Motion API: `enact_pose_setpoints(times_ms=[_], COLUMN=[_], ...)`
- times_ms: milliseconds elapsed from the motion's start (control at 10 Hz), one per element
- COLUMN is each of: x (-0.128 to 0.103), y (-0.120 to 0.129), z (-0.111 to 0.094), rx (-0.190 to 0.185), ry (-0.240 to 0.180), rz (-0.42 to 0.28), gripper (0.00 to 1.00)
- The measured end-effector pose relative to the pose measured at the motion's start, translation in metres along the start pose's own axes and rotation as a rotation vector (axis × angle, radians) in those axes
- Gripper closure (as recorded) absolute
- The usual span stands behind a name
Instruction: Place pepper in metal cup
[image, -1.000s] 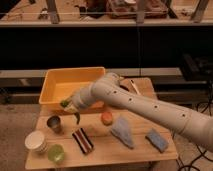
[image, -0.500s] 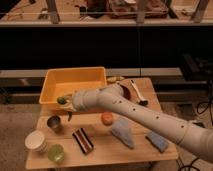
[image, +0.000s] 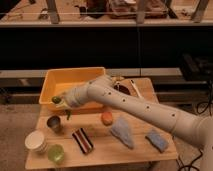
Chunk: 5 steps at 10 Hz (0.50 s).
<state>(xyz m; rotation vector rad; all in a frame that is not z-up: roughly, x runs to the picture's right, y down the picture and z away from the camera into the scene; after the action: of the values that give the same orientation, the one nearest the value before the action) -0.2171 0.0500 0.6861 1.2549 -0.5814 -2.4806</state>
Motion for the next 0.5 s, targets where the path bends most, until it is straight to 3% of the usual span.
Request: enact_pose_setpoints(times_ms=[100, 500], x=[0.003, 0.021], y=[0.0, -0.007], z=[0.004, 0.028], rx=[0.012, 0.051], ry=[0.028, 0.065], rz=[0.009, -0.001], gripper=[1.0, 1.0])
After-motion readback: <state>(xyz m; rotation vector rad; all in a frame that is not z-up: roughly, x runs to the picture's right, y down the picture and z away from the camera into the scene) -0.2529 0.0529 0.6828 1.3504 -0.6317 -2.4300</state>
